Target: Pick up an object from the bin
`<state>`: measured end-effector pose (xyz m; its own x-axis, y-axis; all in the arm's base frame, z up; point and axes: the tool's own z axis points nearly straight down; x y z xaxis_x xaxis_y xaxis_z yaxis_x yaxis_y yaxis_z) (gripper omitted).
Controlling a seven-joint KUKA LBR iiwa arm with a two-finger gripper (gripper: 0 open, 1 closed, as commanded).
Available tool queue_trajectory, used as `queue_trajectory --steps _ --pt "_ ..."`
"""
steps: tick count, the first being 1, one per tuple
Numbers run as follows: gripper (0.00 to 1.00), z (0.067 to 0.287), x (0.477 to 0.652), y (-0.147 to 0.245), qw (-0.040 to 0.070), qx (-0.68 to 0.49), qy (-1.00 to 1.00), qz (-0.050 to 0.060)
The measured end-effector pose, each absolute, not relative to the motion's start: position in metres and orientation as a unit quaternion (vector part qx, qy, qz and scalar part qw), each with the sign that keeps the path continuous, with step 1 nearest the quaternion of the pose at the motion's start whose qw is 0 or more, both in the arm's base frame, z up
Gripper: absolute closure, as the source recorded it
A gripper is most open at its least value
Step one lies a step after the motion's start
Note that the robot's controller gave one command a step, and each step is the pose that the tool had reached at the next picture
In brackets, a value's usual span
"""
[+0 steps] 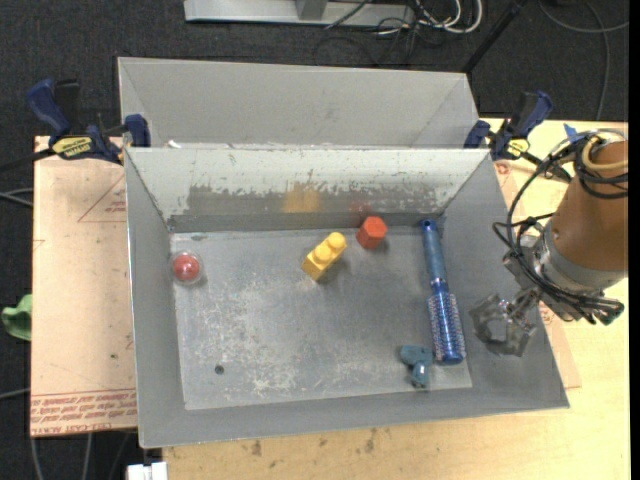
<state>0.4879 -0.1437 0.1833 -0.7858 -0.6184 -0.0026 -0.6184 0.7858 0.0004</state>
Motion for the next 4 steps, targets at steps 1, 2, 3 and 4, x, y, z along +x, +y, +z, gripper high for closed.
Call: queue_trajectory --steps 1,2,3,4 --pt "0.0 0.183 0.488 -0.144 0.001 -0.327 0.945 0.001" --pt "0.0 0.279 0.523 -0.152 0.006 -0.376 0.926 -0.003" --pt "0.0 0.111 0.508 -0.143 0.001 -0.51 0.86 0.005" --pt "0.0 0.072 0.547 -0.118 0.004 -0.66 0.751 0.006"
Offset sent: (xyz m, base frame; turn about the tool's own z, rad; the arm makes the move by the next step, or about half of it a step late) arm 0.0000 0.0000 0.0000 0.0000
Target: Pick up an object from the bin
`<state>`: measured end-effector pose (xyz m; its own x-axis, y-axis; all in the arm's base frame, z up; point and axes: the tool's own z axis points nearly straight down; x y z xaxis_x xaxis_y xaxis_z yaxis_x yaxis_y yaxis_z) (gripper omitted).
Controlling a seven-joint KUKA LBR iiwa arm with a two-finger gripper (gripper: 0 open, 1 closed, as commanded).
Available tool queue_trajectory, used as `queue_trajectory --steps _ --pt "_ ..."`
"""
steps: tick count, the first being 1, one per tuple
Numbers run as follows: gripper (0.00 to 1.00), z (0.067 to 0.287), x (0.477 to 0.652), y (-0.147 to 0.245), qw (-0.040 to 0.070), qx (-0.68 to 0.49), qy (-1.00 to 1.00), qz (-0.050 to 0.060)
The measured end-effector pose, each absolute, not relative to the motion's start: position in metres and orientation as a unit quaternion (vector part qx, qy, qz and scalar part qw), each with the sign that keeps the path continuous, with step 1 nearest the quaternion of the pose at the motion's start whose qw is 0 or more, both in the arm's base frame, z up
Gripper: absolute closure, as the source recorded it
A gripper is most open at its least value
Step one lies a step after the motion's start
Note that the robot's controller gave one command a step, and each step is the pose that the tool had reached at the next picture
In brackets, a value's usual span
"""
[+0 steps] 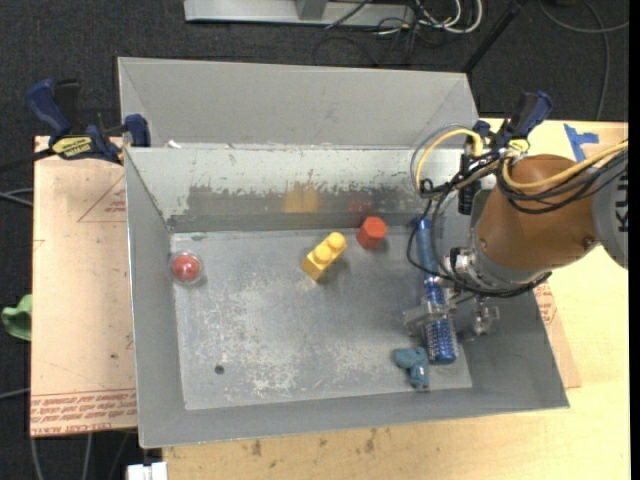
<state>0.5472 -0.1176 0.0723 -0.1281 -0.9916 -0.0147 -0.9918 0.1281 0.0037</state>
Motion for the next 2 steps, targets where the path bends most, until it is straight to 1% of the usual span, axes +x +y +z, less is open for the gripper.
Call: queue_trajectory --steps 1,2 --pt "1.0 0.069 0.546 -0.125 0.002 -0.659 0.752 0.002" --pt "1.0 0.184 0.566 -0.135 0.003 -0.644 0.765 -0.003"
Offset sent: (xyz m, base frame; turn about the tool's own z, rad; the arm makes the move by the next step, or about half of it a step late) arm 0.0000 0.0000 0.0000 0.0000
